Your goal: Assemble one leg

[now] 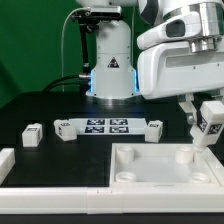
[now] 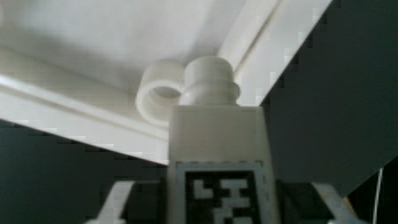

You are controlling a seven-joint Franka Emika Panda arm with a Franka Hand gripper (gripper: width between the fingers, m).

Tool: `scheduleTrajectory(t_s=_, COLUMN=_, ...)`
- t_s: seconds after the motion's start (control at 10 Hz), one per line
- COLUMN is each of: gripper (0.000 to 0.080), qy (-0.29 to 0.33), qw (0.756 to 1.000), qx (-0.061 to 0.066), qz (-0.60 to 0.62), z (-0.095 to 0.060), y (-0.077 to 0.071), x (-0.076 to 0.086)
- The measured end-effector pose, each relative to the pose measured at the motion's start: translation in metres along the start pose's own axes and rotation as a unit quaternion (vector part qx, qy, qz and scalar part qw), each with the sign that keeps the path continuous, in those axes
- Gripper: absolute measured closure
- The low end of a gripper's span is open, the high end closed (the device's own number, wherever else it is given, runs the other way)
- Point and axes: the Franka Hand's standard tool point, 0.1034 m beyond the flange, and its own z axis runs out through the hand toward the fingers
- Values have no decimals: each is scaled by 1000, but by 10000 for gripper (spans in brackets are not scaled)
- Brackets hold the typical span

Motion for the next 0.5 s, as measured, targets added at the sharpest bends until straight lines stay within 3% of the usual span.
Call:
scheduleTrajectory(t_s=0.3, gripper=509, qy=12, qw=1000, qx=-3, qz=-3, z=7, y=3, x=1)
scheduleTrajectory(t_s=0.4, gripper=509, qy=56, qw=998, qx=-20, qz=-12, z=7, y=11, x=4)
scheduleTrajectory(t_s=0.5, gripper=509, qy=63, qw=998, qx=-23, qz=-10, z=11, y=12, x=-5)
